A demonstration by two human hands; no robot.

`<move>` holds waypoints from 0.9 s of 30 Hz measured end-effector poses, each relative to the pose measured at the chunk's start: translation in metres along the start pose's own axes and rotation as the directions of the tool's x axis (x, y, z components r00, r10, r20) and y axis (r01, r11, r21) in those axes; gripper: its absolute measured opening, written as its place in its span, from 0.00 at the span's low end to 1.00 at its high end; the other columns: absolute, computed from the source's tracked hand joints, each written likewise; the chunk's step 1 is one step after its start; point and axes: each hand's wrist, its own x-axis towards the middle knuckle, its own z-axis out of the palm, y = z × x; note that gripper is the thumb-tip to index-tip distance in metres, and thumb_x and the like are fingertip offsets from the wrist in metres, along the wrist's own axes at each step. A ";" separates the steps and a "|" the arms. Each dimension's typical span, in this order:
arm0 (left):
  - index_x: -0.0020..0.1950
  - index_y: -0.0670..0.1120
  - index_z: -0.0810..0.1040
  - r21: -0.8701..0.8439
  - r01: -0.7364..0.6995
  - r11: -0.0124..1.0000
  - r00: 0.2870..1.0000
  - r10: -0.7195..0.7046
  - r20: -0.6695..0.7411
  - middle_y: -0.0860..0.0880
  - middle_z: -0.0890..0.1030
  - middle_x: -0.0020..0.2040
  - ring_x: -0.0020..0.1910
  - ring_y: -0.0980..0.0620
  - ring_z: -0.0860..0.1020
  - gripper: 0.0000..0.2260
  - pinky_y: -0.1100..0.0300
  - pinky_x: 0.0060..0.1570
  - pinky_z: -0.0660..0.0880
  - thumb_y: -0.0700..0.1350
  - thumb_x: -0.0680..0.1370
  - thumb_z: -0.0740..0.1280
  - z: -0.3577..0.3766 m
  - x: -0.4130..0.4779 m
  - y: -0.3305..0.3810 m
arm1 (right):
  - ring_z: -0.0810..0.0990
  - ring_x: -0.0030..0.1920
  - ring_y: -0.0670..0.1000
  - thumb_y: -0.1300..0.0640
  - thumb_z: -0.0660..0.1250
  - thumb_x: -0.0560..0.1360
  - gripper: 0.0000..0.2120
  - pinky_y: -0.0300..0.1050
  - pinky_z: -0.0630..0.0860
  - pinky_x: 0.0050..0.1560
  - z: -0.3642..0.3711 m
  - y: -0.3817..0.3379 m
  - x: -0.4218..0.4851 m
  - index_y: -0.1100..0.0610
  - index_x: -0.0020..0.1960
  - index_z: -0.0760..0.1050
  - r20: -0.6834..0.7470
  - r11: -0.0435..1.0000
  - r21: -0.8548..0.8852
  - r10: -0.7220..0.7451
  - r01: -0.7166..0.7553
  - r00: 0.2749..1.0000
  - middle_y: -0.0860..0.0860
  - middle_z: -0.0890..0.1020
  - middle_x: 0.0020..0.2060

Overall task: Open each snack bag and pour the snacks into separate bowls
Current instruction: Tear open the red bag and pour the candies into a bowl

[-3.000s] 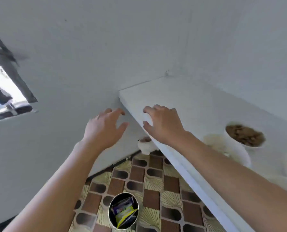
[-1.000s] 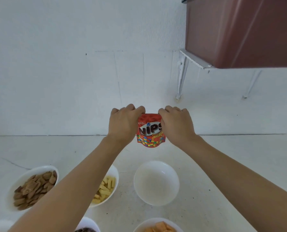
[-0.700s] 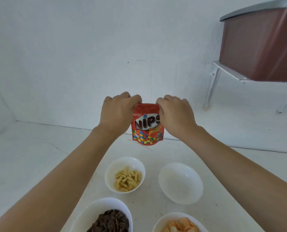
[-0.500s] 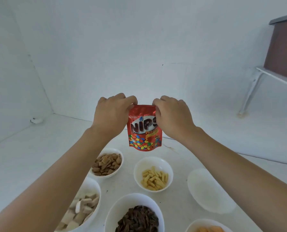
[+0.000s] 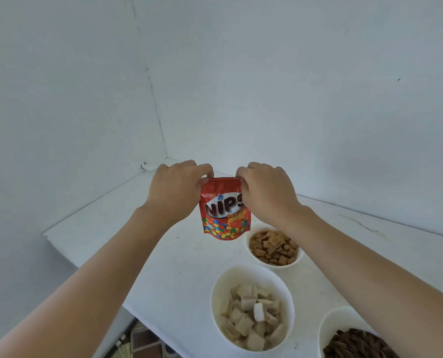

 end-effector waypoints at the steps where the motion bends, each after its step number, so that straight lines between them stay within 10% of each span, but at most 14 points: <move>1: 0.59 0.53 0.80 -0.002 0.008 1.000 1.000 -0.008 0.012 0.52 0.82 0.48 0.44 0.48 0.79 0.10 0.52 0.51 0.72 0.50 0.84 0.60 0.003 -0.004 -0.012 | 0.76 0.42 0.54 0.58 0.57 0.81 0.10 0.48 0.63 0.42 0.009 -0.009 0.003 0.54 0.51 0.77 0.018 1.000 0.004 0.001 -0.001 1.000 0.50 0.78 0.41; 17: 0.60 0.57 0.79 -0.043 0.072 0.997 0.956 -0.056 0.289 0.53 0.80 0.52 0.48 0.49 0.80 0.11 0.54 0.53 0.69 0.51 0.85 0.57 0.078 -0.057 -0.066 | 0.75 0.42 0.55 0.61 0.57 0.78 0.10 0.48 0.61 0.42 0.101 -0.044 -0.023 0.55 0.48 0.78 0.263 1.000 -0.014 -0.009 0.013 0.965 0.49 0.76 0.38; 27: 0.53 0.51 0.81 -0.238 0.010 0.971 0.995 0.015 0.100 0.52 0.81 0.42 0.39 0.49 0.79 0.06 0.52 0.45 0.74 0.51 0.82 0.66 0.093 -0.057 -0.054 | 0.76 0.36 0.54 0.64 0.69 0.71 0.05 0.47 0.69 0.38 0.109 -0.036 -0.030 0.56 0.43 0.78 0.094 0.989 0.129 -0.082 0.070 0.992 0.49 0.76 0.36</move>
